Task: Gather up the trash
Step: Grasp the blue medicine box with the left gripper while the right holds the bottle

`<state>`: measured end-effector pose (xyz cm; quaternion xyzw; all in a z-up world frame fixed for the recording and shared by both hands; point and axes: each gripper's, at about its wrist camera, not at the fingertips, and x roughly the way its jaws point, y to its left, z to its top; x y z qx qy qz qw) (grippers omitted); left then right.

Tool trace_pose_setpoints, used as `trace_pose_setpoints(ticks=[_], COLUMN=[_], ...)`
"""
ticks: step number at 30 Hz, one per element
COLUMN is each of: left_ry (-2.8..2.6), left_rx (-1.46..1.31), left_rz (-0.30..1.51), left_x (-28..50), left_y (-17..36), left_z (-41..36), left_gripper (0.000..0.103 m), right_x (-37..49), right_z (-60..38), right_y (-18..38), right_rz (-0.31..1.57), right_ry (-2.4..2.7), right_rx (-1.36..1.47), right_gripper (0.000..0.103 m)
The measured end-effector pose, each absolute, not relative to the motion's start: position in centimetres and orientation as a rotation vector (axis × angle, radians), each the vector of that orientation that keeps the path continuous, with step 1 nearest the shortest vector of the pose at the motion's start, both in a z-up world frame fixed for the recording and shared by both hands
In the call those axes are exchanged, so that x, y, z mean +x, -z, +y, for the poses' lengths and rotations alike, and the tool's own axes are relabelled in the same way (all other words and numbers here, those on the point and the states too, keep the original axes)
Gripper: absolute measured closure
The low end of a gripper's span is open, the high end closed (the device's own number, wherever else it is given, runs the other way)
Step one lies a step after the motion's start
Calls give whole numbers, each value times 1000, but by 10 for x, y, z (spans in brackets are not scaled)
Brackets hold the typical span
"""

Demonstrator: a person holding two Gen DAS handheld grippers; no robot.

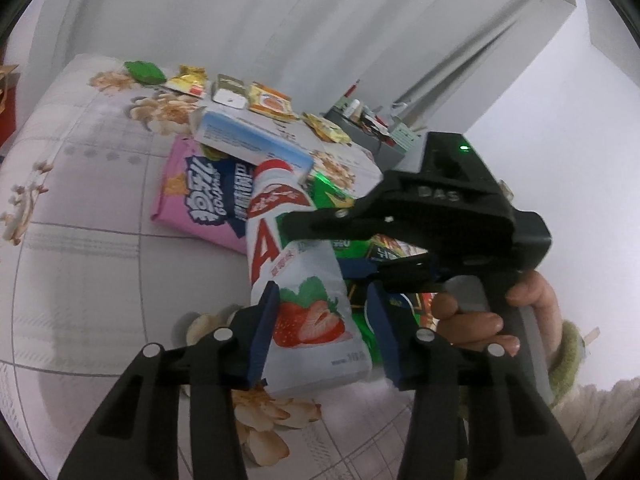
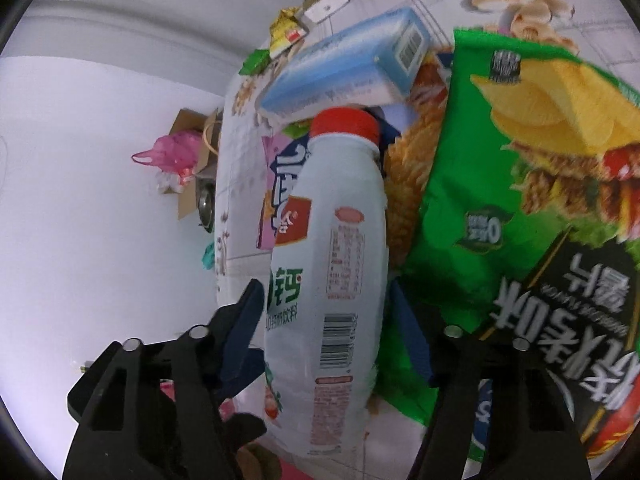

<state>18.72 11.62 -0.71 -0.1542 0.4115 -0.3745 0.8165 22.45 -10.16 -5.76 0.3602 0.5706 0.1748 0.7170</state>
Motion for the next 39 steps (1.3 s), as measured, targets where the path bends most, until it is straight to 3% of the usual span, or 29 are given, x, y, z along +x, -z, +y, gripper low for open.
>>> trace_pose_setpoints(ticks=[15,17,19,26,39], left_ry=[771,774,758,695,405], left_rx=[-293,-296,-313,-528,-819], left_rz=[825,853,895,1146,1299], left_x=[212,233,254,332,393], left_y=[-38,-43,-44,-17,44], left_z=[132,127,119,86,64], left_gripper=[58,47,45,32,32], right_x=[186,177,169,138,117], right_z=[-139,-147,-156,-200,-242], right_y=[30,22,15,6,18], right_rz=[1143,1116,1088,994,939], right_ry=[-466,-466,-461,-391,-360], right_rx=[901,896,897,923,1016], right_gripper=[47,47,47,47,48])
